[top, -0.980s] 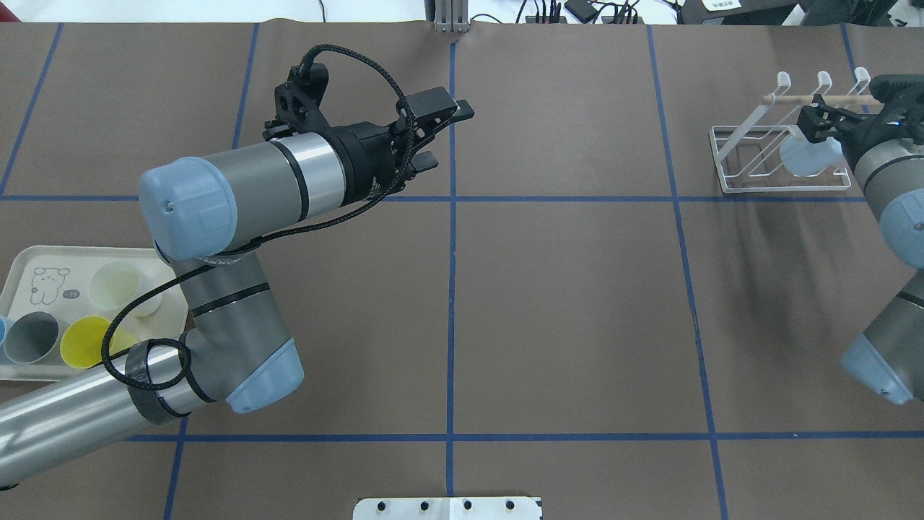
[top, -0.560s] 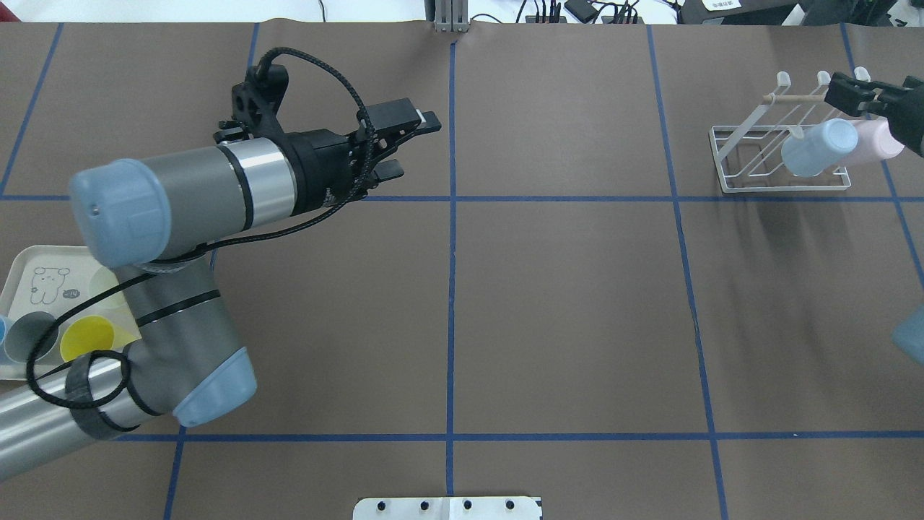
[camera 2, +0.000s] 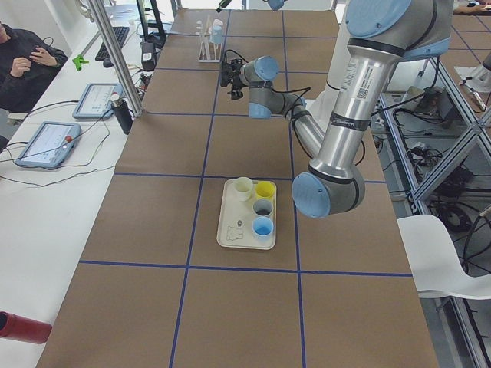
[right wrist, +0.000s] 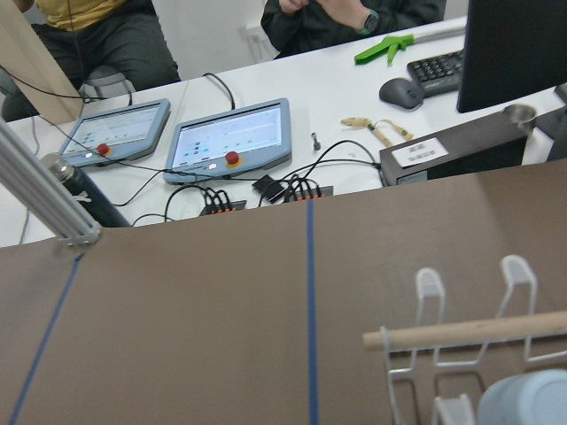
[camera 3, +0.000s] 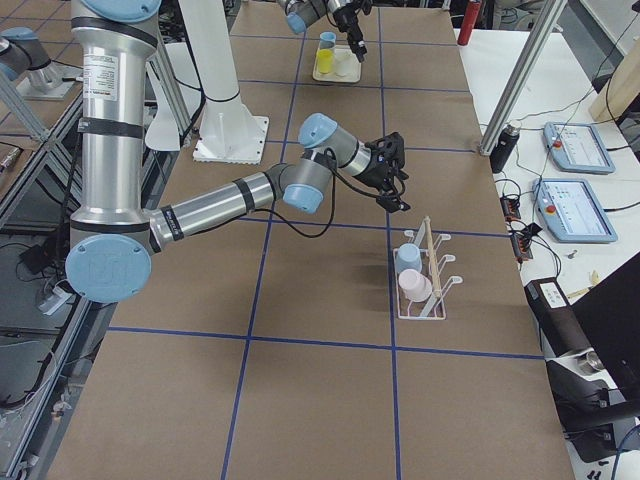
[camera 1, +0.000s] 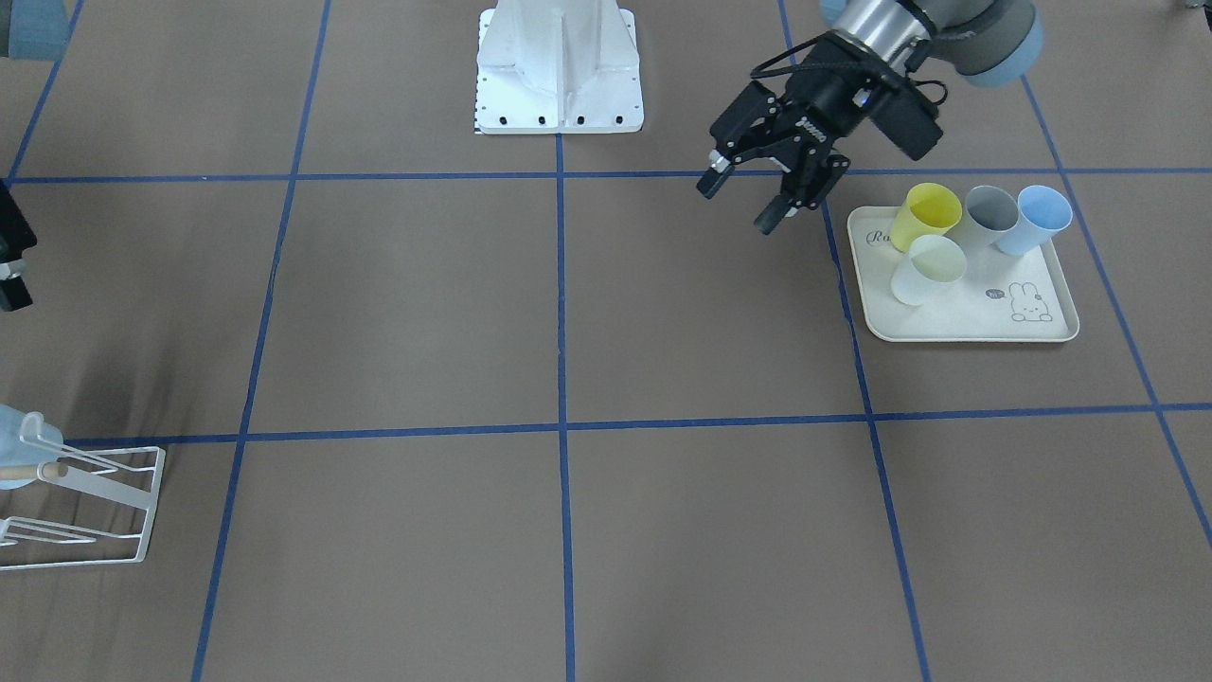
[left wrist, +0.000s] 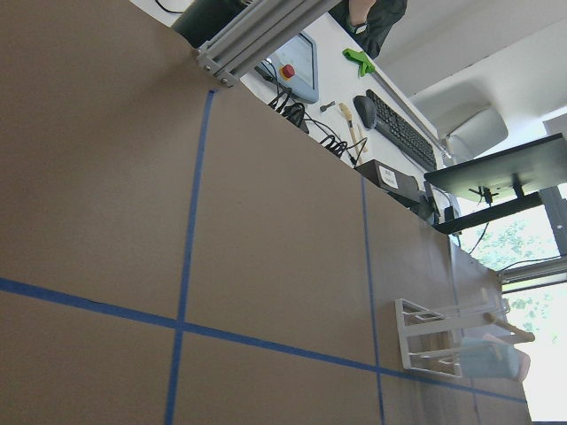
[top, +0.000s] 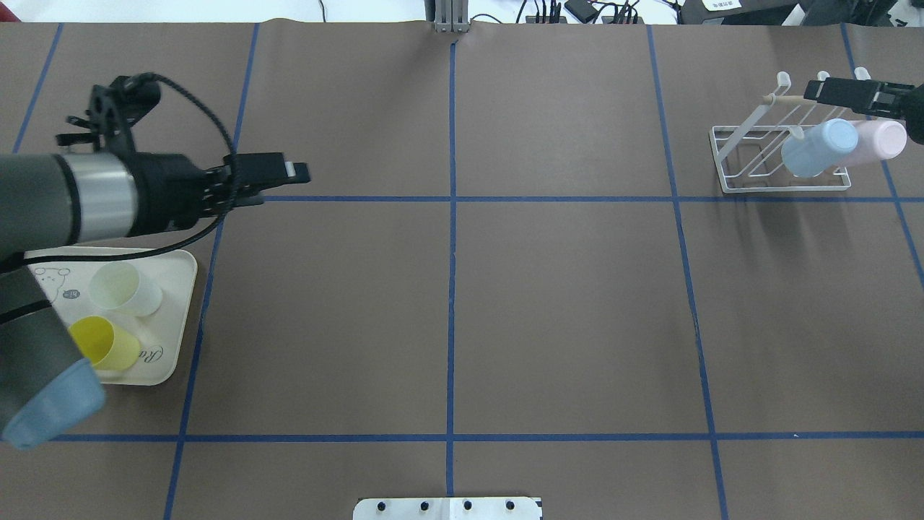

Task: Transfer IKEA cup to right arm and place on rack

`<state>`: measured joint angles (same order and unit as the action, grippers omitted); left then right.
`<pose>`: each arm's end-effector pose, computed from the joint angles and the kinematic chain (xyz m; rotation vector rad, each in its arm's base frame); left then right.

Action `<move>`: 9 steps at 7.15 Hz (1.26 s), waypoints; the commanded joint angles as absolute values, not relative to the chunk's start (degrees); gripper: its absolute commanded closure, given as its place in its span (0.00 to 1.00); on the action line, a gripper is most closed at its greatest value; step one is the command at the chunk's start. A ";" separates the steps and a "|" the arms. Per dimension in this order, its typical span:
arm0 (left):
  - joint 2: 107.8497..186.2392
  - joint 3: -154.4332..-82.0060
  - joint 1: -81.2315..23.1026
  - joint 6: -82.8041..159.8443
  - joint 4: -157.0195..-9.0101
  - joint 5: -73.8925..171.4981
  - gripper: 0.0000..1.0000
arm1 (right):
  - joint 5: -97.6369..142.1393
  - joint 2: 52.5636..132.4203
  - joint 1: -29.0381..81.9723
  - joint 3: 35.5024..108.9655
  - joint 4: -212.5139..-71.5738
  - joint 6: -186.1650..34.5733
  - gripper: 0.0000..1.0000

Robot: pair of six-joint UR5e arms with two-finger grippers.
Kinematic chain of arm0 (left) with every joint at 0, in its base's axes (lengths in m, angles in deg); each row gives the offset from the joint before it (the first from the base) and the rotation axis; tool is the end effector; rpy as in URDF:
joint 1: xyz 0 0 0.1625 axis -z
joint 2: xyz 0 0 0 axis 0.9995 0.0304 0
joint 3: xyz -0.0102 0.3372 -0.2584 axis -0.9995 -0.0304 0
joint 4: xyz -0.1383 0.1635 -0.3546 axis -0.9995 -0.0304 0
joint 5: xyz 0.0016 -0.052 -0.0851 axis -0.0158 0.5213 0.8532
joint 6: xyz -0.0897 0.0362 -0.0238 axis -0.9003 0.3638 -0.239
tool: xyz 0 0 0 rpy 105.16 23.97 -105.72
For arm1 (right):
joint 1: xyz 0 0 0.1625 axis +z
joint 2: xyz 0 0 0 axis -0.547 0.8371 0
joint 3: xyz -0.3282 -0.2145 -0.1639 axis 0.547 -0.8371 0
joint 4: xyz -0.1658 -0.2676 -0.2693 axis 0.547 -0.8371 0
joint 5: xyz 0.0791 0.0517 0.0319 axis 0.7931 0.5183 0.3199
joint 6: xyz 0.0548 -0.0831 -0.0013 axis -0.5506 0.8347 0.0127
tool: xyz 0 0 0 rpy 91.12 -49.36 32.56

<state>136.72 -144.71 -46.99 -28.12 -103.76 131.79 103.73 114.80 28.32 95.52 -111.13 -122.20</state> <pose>0.2966 -0.4042 0.2586 0.4268 1.4081 -0.2785 -0.1286 -0.4638 0.3702 0.6718 -1.0089 0.3749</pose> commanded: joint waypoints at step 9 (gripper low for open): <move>122.62 -142.32 -36.76 29.13 -74.67 150.31 0.01 | 116.21 102.75 21.51 94.82 -110.21 -148.85 0.01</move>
<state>122.45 -144.47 -36.74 24.43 -75.77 149.60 116.15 103.01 21.85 95.06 -110.52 -147.78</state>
